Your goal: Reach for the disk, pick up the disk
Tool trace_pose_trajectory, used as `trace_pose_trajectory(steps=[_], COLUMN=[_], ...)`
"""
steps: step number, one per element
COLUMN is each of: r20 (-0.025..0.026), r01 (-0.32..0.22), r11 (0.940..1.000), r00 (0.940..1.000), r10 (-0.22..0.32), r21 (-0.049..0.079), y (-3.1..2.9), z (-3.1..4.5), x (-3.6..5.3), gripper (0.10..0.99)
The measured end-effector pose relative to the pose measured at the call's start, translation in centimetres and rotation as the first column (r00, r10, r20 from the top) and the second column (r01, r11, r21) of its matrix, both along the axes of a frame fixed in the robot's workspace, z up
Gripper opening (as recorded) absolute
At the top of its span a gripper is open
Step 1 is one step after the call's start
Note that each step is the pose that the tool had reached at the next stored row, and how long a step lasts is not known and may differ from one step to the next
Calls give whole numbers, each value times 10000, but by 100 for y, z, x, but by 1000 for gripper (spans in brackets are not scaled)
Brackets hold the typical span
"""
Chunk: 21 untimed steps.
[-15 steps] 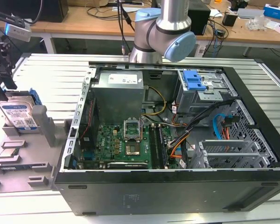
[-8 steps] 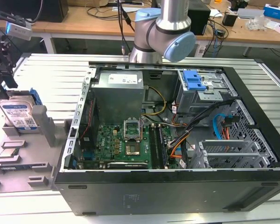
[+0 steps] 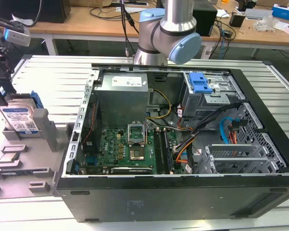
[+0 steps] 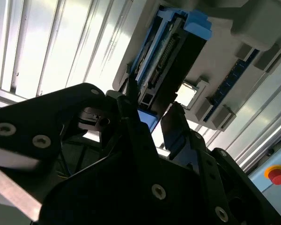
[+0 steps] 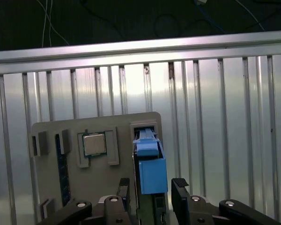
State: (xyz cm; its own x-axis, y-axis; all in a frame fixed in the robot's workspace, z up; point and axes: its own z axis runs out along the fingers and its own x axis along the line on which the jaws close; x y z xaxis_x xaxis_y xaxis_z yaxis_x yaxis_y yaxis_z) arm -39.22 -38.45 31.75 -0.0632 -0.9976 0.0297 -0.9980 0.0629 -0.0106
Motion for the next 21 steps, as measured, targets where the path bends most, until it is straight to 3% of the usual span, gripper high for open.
trace_pose_trajectory(steps=[10, 18, 21], r20=[-2, -1, -1], r01=[-87, -92, -93], r11=[10000, 10000, 10000], r00=[10000, 10000, 10000], r10=[87, 92, 93], r21=[-1, -1, -1], y=[2, 6, 6], z=[-242, -258, -259], x=[-52, -92, -92], gripper=[482, 482, 369])
